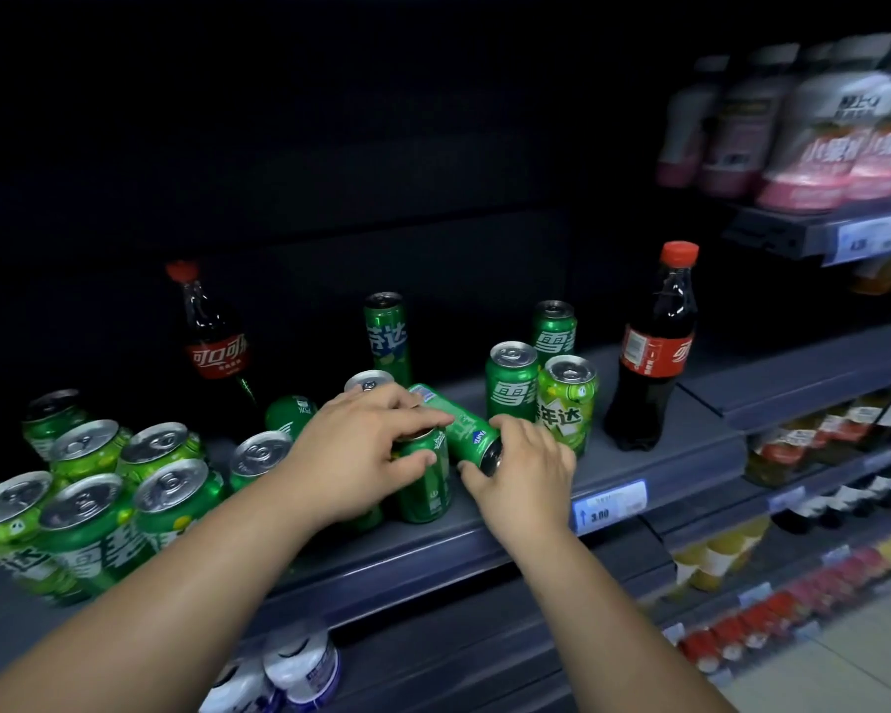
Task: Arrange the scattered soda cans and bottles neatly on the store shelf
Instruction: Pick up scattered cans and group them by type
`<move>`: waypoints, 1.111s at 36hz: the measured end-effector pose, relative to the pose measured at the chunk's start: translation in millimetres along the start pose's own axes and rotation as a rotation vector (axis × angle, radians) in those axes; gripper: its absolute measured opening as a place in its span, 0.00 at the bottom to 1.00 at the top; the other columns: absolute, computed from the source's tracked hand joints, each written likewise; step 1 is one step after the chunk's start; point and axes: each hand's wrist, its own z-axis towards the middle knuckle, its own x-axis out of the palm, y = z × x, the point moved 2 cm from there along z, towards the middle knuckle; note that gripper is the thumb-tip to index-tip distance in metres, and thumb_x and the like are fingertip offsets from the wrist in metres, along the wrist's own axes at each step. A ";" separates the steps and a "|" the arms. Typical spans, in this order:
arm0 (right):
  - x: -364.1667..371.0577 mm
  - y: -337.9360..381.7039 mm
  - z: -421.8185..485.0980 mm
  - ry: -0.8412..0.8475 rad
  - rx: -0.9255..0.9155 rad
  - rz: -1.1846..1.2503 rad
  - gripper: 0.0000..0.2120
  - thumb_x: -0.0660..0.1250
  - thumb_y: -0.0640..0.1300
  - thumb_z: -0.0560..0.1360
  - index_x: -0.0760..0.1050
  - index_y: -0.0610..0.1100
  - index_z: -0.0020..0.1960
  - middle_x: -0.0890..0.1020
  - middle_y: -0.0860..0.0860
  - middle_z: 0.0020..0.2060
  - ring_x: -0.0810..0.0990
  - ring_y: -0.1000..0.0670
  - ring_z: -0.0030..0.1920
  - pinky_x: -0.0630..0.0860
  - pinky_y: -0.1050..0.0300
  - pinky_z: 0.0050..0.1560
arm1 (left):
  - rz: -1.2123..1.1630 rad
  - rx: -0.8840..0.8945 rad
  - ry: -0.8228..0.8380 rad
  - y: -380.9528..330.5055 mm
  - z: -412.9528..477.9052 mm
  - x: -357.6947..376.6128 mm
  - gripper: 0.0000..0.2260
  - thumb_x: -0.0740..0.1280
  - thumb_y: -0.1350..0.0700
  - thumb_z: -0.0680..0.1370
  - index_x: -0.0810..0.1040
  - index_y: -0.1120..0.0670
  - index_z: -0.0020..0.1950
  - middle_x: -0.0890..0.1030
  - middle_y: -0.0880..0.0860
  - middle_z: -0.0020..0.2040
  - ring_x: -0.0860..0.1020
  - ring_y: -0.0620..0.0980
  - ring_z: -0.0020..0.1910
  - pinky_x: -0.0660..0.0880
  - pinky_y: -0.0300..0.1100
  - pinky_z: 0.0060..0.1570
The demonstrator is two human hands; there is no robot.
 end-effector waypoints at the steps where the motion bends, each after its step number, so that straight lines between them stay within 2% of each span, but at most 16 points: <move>1: -1.4 -1.7 0.1 0.017 0.023 0.052 0.26 0.76 0.57 0.67 0.74 0.49 0.62 0.80 0.54 0.54 0.76 0.48 0.58 0.66 0.50 0.61 | 0.001 0.001 0.001 0.3 0.1 0.0 0.25 0.54 0.33 0.71 0.71 0.31 0.67 0.74 0.38 0.59 0.72 0.43 0.59 0.69 0.41 0.58; 5: -21.6 -1.6 0.1 0.014 0.112 0.442 0.26 0.79 0.50 0.66 0.69 0.54 0.58 0.77 0.55 0.54 0.77 0.50 0.55 0.73 0.56 0.56 | 0.008 0.008 0.006 2.2 1.2 0.1 0.21 0.61 0.36 0.73 0.71 0.31 0.67 0.74 0.39 0.60 0.71 0.43 0.63 0.67 0.40 0.58; 7: -39.9 5.3 0.4 -0.011 0.106 0.581 0.29 0.79 0.47 0.66 0.66 0.58 0.59 0.76 0.59 0.55 0.76 0.55 0.57 0.71 0.64 0.54 | 0.006 0.013 0.002 3.1 1.1 0.6 0.20 0.63 0.37 0.74 0.72 0.31 0.67 0.74 0.39 0.59 0.71 0.43 0.64 0.67 0.39 0.58; 9: -57.7 13.7 3.2 -0.045 0.065 0.656 0.31 0.79 0.46 0.66 0.66 0.62 0.60 0.77 0.61 0.56 0.76 0.60 0.56 0.71 0.67 0.54 | -0.003 0.014 -0.005 2.7 0.4 0.7 0.20 0.62 0.37 0.73 0.72 0.31 0.66 0.74 0.39 0.58 0.72 0.43 0.63 0.67 0.39 0.58; 13: -72.7 27.2 14.2 -0.067 -0.070 0.614 0.28 0.80 0.49 0.66 0.73 0.57 0.62 0.78 0.61 0.54 0.77 0.60 0.55 0.72 0.68 0.55 | 0.006 0.010 -0.009 1.5 0.1 0.1 0.21 0.62 0.36 0.73 0.72 0.32 0.67 0.75 0.40 0.58 0.73 0.44 0.62 0.66 0.39 0.57; 16: -68.9 28.2 19.4 -0.117 -0.189 0.509 0.17 0.81 0.49 0.66 0.81 0.48 0.52 0.79 0.58 0.52 0.77 0.61 0.54 0.70 0.71 0.55 | 0.014 0.021 -0.004 1.3 -0.6 -0.6 0.20 0.65 0.39 0.76 0.71 0.33 0.68 0.74 0.40 0.59 0.71 0.42 0.63 0.65 0.37 0.57; 19: -67.1 20.7 21.2 -0.103 -0.173 0.533 0.19 0.82 0.49 0.64 0.81 0.47 0.53 0.77 0.56 0.54 0.77 0.58 0.57 0.73 0.66 0.57 | 0.011 0.027 -0.017 0.4 -2.0 -1.2 0.20 0.66 0.41 0.77 0.71 0.33 0.69 0.74 0.40 0.59 0.70 0.41 0.65 0.63 0.36 0.58; 21: -68.6 14.9 17.9 -0.005 -0.163 0.513 0.25 0.80 0.46 0.65 0.76 0.56 0.59 0.75 0.58 0.59 0.75 0.58 0.60 0.73 0.61 0.60 | 0.014 0.028 -0.012 1.6 -1.8 -0.2 0.20 0.64 0.39 0.77 0.70 0.33 0.69 0.73 0.41 0.61 0.69 0.41 0.66 0.63 0.36 0.60; 23: -68.1 11.4 9.9 0.154 -0.158 0.493 0.37 0.75 0.39 0.68 0.65 0.71 0.63 0.71 0.64 0.62 0.72 0.62 0.62 0.71 0.61 0.62 | 0.014 0.024 -0.003 3.0 -1.7 0.7 0.22 0.59 0.34 0.74 0.70 0.32 0.69 0.73 0.41 0.61 0.70 0.42 0.67 0.65 0.40 0.63; 25: -64.8 8.7 1.5 0.221 -0.139 0.474 0.43 0.71 0.34 0.70 0.57 0.73 0.68 0.69 0.63 0.66 0.70 0.65 0.62 0.70 0.65 0.63 | 0.008 0.021 -0.006 3.5 -1.5 1.7 0.26 0.53 0.32 0.71 0.69 0.31 0.69 0.73 0.40 0.61 0.70 0.43 0.66 0.67 0.42 0.64; 27: -60.9 6.2 -1.2 0.218 -0.086 0.489 0.46 0.71 0.35 0.72 0.52 0.70 0.74 0.68 0.60 0.69 0.71 0.68 0.60 0.70 0.72 0.59 | 0.002 0.021 -0.014 3.2 -1.1 2.6 0.25 0.54 0.32 0.72 0.69 0.31 0.69 0.73 0.40 0.60 0.71 0.44 0.66 0.67 0.42 0.63; 28: -58.6 5.0 -1.0 0.214 -0.049 0.513 0.49 0.72 0.36 0.72 0.48 0.70 0.75 0.68 0.59 0.70 0.73 0.67 0.60 0.72 0.70 0.59 | 0.002 0.022 -0.019 2.9 -1.3 2.2 0.24 0.55 0.33 0.72 0.69 0.31 0.69 0.73 0.40 0.59 0.71 0.44 0.65 0.67 0.42 0.62; 30: -53.7 3.0 -0.5 0.197 0.008 0.553 0.53 0.76 0.41 0.71 0.44 0.74 0.75 0.68 0.58 0.72 0.72 0.58 0.66 0.75 0.52 0.65 | 0.012 0.026 -0.020 2.2 -1.6 0.9 0.22 0.60 0.36 0.75 0.69 0.32 0.69 0.73 0.41 0.60 0.71 0.44 0.65 0.67 0.42 0.62; 32: -49.1 0.7 -0.2 0.192 0.027 0.549 0.52 0.78 0.45 0.69 0.46 0.75 0.74 0.69 0.58 0.71 0.70 0.51 0.70 0.73 0.43 0.68 | 0.028 0.027 -0.012 1.9 -2.2 0.3 0.21 0.63 0.38 0.77 0.68 0.33 0.71 0.73 0.41 0.62 0.70 0.45 0.66 0.66 0.42 0.63; 36: -41.6 -4.9 -0.9 0.204 0.026 0.575 0.49 0.78 0.45 0.69 0.52 0.74 0.74 0.75 0.60 0.65 0.75 0.52 0.66 0.75 0.42 0.66 | 0.042 0.038 -0.008 -0.1 -3.1 -1.6 0.26 0.62 0.38 0.77 0.62 0.36 0.75 0.72 0.42 0.67 0.70 0.47 0.67 0.66 0.44 0.66; 40: -48.5 -3.9 7.2 0.189 0.004 0.560 0.45 0.80 0.43 0.67 0.60 0.72 0.72 0.80 0.60 0.59 0.80 0.58 0.58 0.78 0.49 0.62 | -0.009 0.052 -0.019 -3.6 -7.9 -13.5 0.31 0.66 0.41 0.76 0.59 0.41 0.77 0.67 0.45 0.72 0.67 0.48 0.70 0.66 0.45 0.68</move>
